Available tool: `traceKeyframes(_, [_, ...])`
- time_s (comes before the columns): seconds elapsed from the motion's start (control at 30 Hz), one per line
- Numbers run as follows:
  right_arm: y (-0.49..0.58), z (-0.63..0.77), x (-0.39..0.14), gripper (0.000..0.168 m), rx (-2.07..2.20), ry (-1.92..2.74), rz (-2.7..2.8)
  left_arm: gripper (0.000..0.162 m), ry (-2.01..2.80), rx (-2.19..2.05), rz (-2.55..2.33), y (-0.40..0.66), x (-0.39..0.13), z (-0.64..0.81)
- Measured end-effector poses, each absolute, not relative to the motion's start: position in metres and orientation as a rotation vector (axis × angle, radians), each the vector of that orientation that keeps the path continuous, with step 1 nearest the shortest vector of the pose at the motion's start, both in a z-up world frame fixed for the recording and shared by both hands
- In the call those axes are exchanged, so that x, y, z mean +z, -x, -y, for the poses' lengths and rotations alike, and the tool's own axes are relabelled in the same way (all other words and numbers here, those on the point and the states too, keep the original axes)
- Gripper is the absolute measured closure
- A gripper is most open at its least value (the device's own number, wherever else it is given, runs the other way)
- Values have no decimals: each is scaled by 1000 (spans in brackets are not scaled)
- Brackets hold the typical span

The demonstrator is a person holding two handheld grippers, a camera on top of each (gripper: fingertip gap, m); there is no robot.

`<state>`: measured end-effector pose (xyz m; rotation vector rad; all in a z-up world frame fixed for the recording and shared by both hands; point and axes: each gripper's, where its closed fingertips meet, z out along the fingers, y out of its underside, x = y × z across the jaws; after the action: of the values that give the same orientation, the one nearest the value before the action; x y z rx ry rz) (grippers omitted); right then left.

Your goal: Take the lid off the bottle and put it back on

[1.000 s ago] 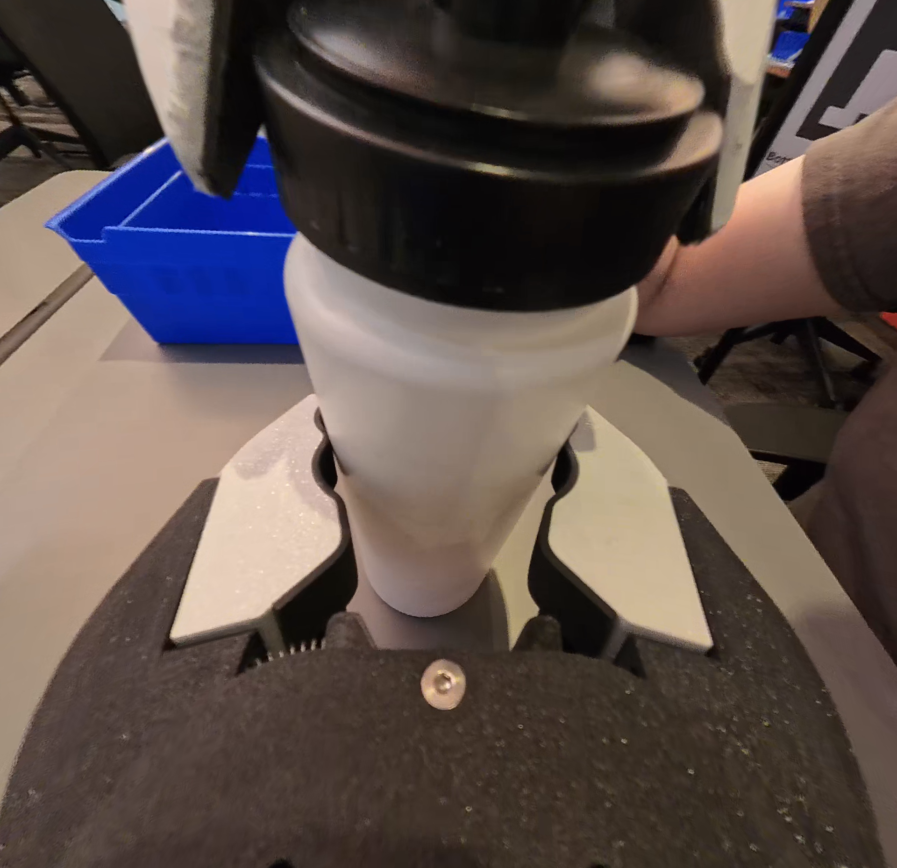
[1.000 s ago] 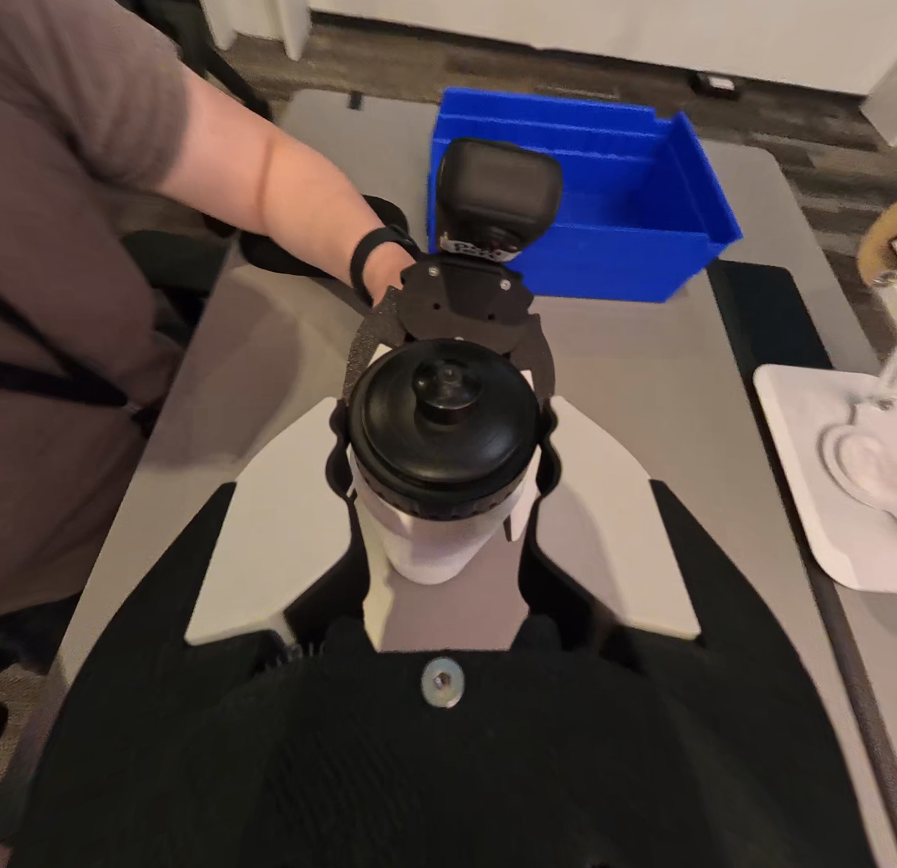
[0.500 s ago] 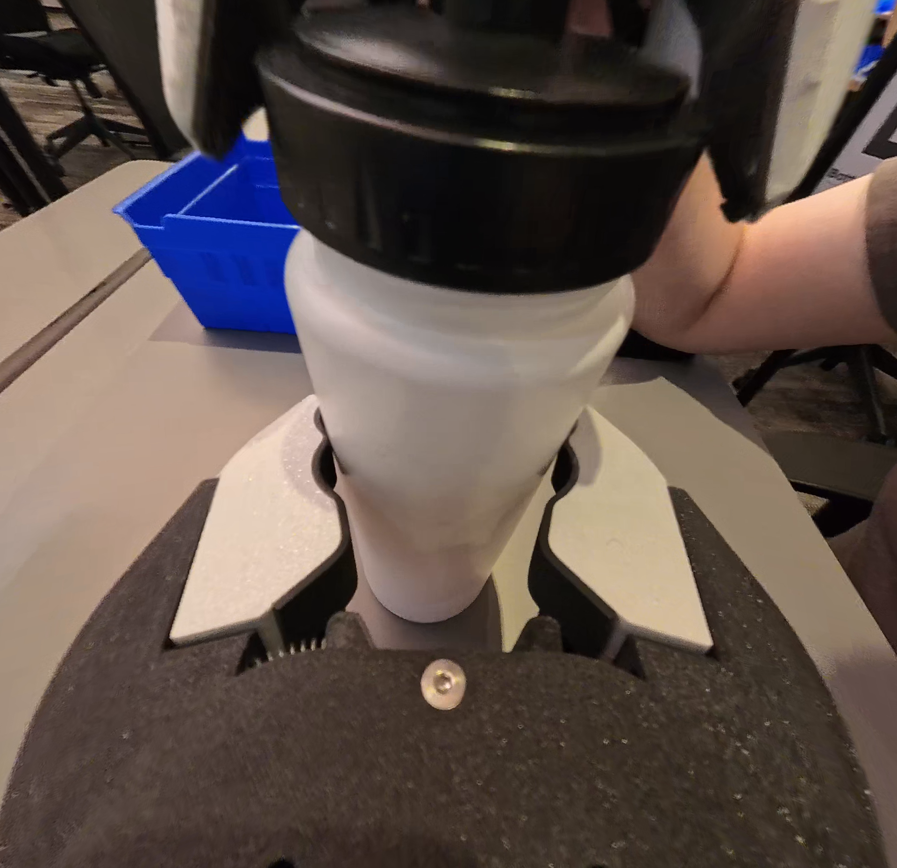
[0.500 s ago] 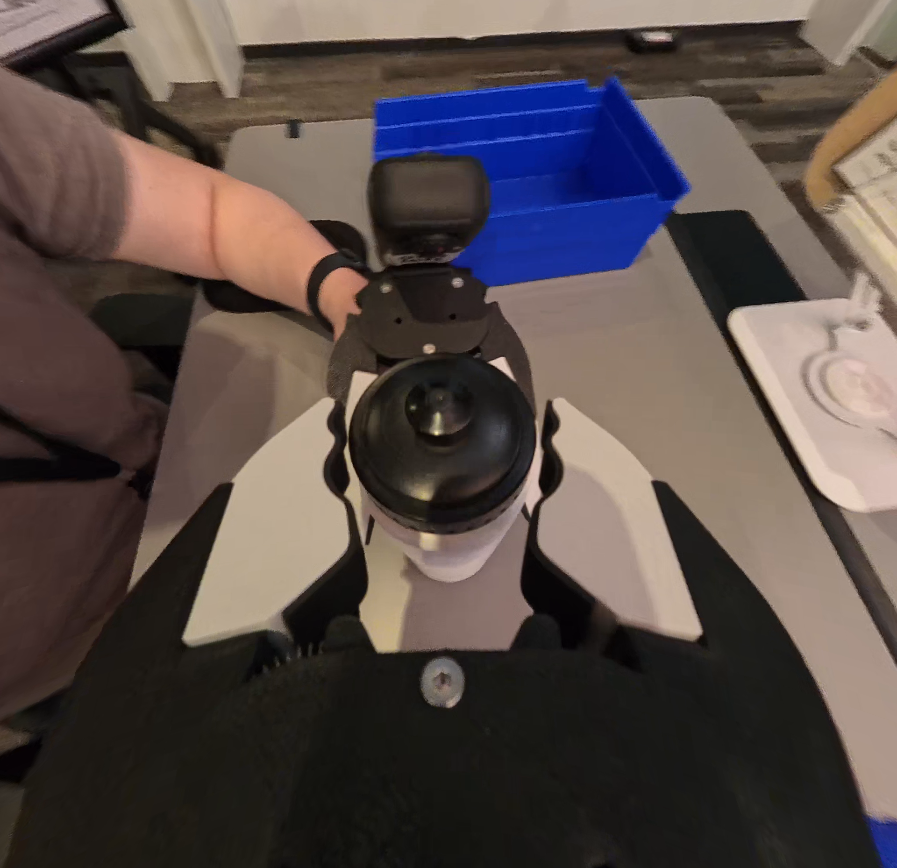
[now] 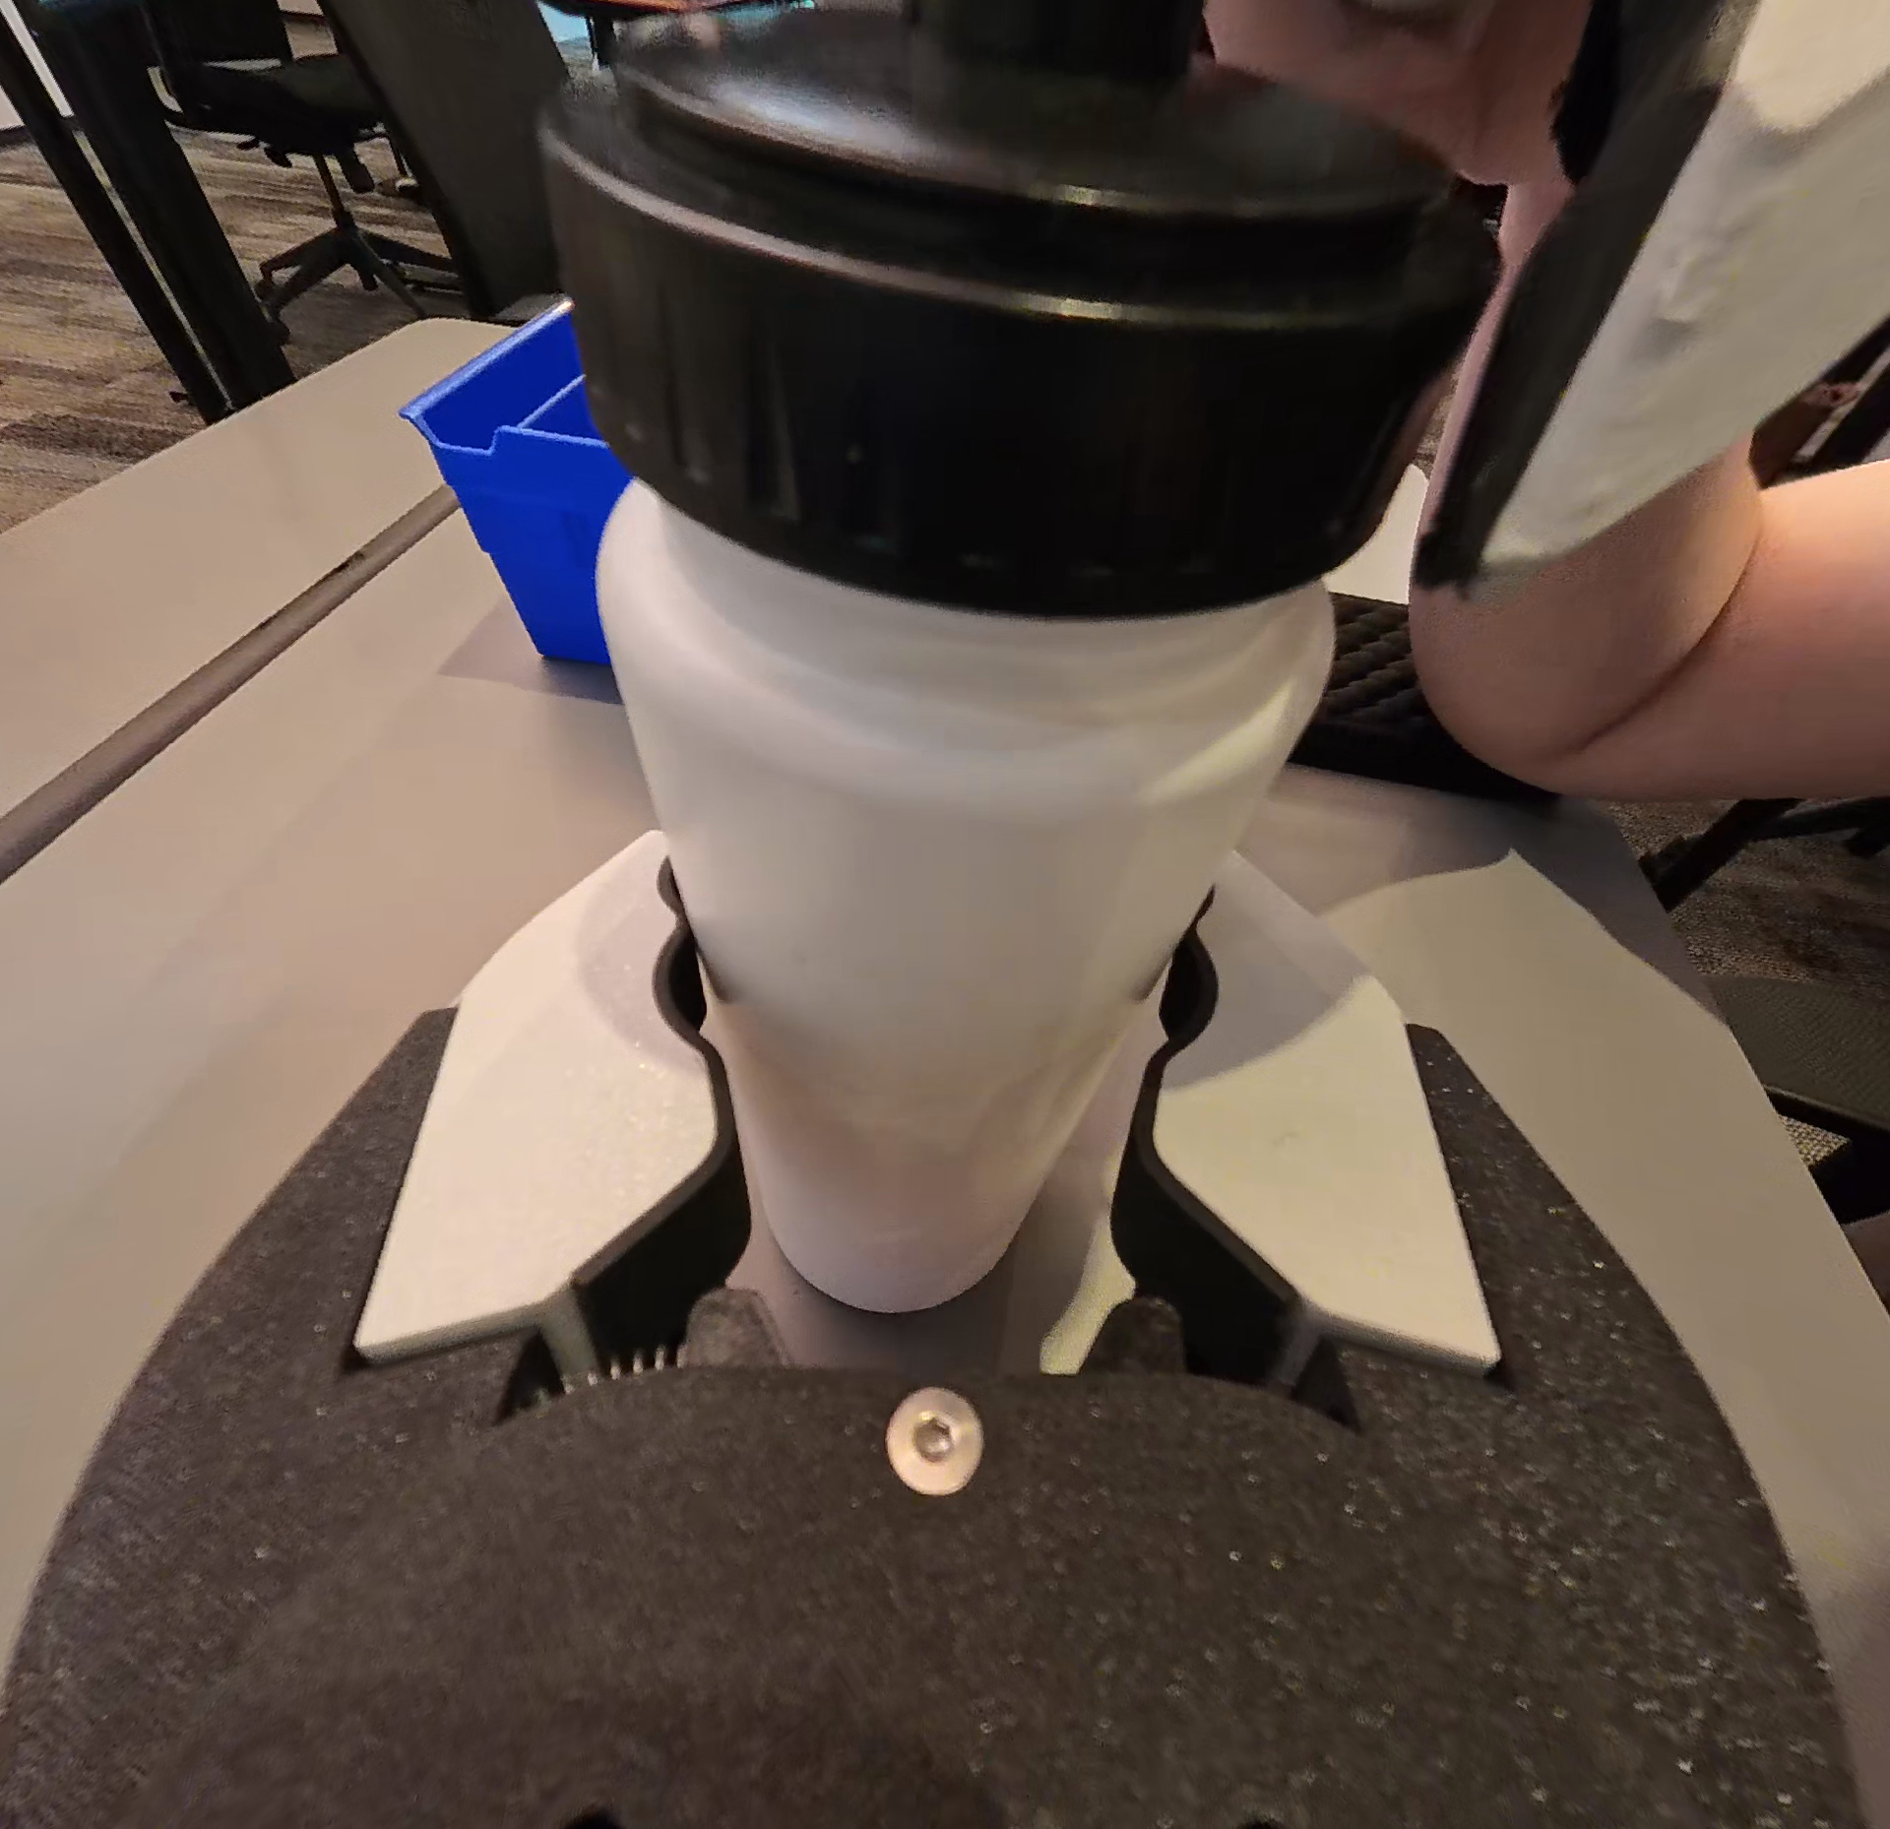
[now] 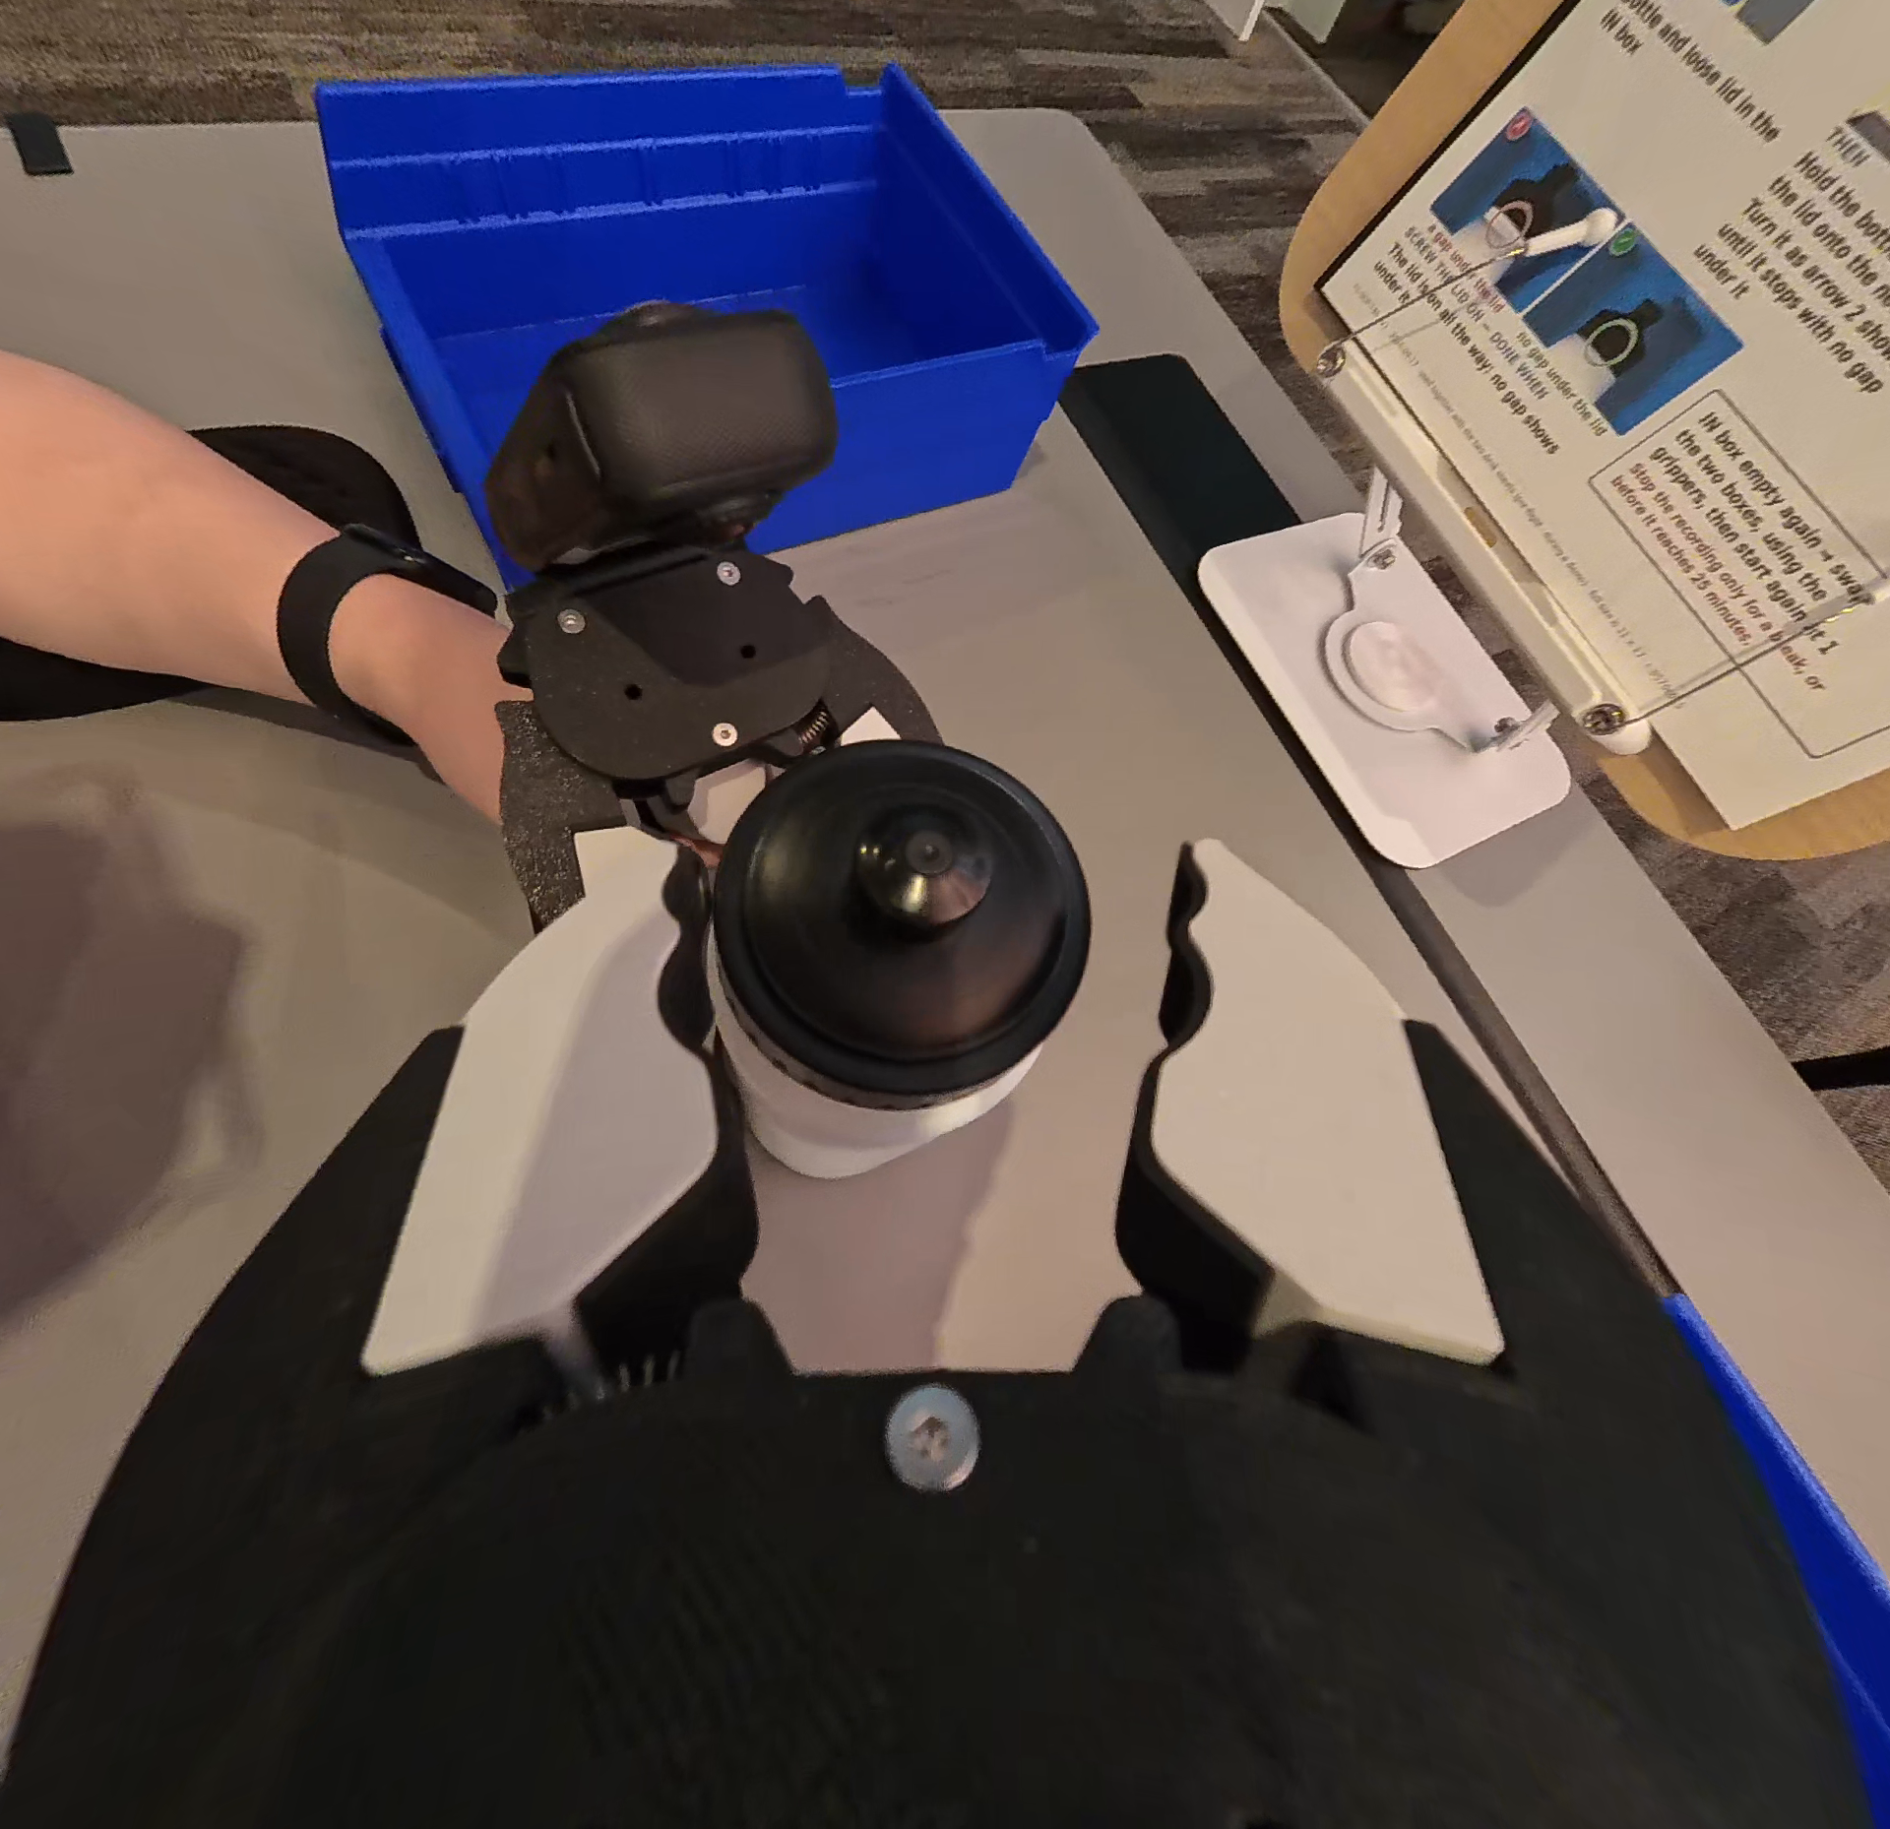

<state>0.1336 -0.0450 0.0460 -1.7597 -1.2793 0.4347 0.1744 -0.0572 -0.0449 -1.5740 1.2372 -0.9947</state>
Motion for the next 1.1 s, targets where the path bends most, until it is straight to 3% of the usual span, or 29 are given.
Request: traceKeyframes(1.1, [-126,47,62,77,505,1614,1284,72,1579,-1000,-1222,-174,-45,53])
